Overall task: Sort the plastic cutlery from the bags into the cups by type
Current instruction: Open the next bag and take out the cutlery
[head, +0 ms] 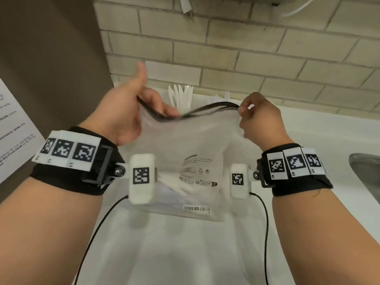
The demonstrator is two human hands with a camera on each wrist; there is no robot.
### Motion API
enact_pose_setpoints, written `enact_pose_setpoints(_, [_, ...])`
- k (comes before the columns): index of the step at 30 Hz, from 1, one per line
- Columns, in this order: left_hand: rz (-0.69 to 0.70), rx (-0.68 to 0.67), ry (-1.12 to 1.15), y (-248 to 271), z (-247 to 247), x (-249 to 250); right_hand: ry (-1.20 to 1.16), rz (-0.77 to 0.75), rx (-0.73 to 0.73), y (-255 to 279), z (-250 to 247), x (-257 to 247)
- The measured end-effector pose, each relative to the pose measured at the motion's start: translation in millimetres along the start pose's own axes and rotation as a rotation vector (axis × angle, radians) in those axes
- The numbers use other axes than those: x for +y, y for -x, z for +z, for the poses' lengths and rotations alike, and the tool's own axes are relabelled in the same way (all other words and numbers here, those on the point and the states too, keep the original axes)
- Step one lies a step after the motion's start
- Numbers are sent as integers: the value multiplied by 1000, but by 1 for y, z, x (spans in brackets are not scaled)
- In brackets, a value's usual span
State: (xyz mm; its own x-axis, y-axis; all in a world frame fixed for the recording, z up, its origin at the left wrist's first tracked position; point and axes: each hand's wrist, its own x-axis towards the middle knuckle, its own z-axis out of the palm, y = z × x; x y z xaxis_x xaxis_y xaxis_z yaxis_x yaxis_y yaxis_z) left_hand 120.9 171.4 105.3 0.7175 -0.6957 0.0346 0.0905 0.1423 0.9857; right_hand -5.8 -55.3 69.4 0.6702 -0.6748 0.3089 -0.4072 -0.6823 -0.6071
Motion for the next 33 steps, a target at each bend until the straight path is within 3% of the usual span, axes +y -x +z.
enact_pose_setpoints(2, [-178, -203, -323, 5, 4, -2, -198, 22, -13, 1, 3, -7])
enact_pose_setpoints(4, [-219, -257, -523, 6, 12, -7, -370, 13, -31, 4, 7, -18])
enact_pose_setpoints(10, [-148, -114, -694, 2, 37, -20, -646, -86, -55, 16, 23, -55])
enact_pose_setpoints(13, [-124, -3, -703, 0, 40, -24, -716, -120, -142, 23, 31, -62])
enact_pose_setpoints(17, [-132, 144, -503, -7, 34, -26, -737, -104, -239, 29, 36, -59])
enact_pose_setpoints(20, [-99, 236, -237, -12, 28, -24, -660, 22, -274, 30, 42, -52])
enact_pose_setpoints(22, [-103, 215, 9, -14, 25, -19, -606, 125, -344, 32, 47, -48])
enact_pose_setpoints(25, [-212, 217, 465, -18, 17, -16, -677, 302, -386, 32, 52, -41])
enact_pose_setpoints(27, [-305, 272, 617, -17, 15, -14, -811, 401, -349, 31, 53, -39])
enact_pose_setpoints(29, [-348, 230, 510, -10, 18, -11, -1011, 499, -272, 29, 49, -40])
enact_pose_setpoints(30, [-354, 152, 352, -4, 21, -9, -1089, 527, -225, 27, 46, -42])
enact_pose_setpoints(33, [-308, -95, -605, 5, 17, -17, -1206, 401, -204, 24, 34, -43])
